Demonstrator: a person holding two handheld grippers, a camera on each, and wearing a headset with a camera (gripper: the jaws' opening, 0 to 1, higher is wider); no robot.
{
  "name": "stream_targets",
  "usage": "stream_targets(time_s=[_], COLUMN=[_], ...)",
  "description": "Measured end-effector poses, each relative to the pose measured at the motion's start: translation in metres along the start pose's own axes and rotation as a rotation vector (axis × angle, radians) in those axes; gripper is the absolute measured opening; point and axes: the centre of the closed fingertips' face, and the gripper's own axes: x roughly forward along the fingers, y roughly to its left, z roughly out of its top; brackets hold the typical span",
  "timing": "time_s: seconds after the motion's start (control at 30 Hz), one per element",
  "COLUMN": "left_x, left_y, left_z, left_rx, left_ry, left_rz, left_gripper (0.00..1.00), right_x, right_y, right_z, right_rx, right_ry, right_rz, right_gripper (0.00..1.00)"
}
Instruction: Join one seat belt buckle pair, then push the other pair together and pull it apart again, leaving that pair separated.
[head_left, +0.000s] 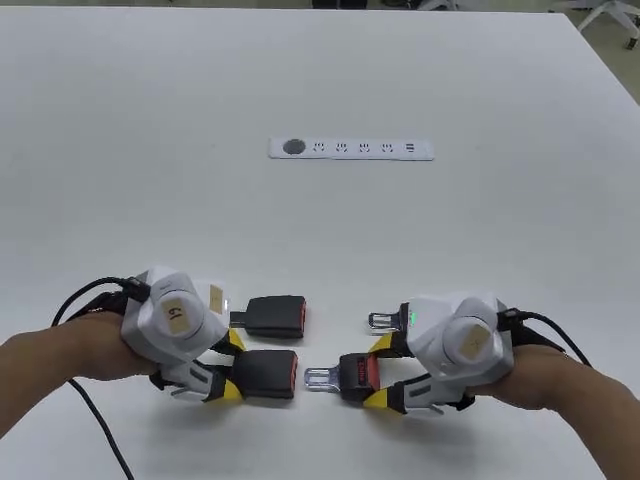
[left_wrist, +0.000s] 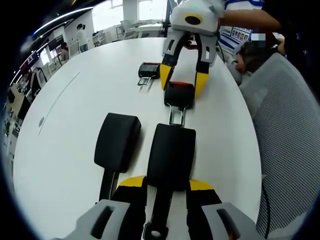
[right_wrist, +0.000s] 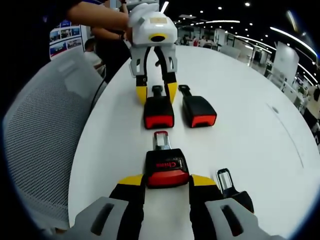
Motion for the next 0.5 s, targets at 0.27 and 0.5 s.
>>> stream_targets(time_s=[0.27, 0.5], left_x=[-0.0002, -0.0019], left_y=[0.0000, -0.0020], left_z=[0.0008, 0.0033], left_rx=[0.000, 0.001], left_ry=[-0.002, -0.003], left_rz=[0.000, -0.001], left_gripper=[0.31, 0.31], right_x=[0.0055, 0.0096], right_y=[0.0009, 0.0009], right_z=[0.0070, 0.0100], right_rx=[0.000, -0.003], right_ry=[-0.007, -0.008], right_rz=[0.002, 0.005], right_gripper=[0.31, 0.31])
